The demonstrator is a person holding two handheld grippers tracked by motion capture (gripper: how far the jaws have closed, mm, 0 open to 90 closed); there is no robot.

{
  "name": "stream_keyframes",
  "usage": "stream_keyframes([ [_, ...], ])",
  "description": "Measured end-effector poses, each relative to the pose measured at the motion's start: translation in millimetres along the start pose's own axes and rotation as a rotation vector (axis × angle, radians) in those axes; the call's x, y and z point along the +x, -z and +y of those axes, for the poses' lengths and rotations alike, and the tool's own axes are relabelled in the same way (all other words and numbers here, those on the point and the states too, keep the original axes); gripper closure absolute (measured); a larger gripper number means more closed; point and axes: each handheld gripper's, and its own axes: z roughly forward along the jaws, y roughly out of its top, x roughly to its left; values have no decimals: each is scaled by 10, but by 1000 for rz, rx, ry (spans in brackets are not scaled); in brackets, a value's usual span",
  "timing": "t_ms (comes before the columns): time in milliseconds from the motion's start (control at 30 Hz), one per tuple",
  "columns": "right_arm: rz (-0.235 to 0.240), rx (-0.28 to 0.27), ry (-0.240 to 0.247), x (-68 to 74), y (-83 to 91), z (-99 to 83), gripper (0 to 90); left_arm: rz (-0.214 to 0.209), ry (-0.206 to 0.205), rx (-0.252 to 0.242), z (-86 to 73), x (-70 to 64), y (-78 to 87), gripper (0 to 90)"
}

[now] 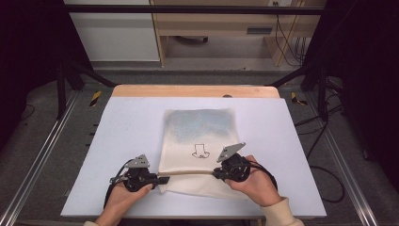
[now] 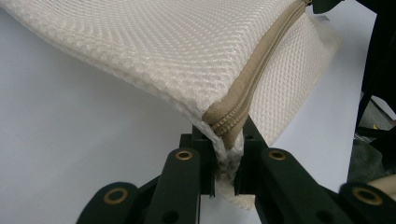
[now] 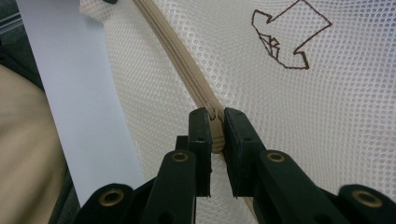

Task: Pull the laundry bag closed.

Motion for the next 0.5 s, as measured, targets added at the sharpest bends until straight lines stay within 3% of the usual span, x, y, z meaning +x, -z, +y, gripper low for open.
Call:
stream_keyframes([
  [500, -1, -9, -2, 8, 39, -38, 819, 0, 1, -1, 1, 0, 6, 818],
])
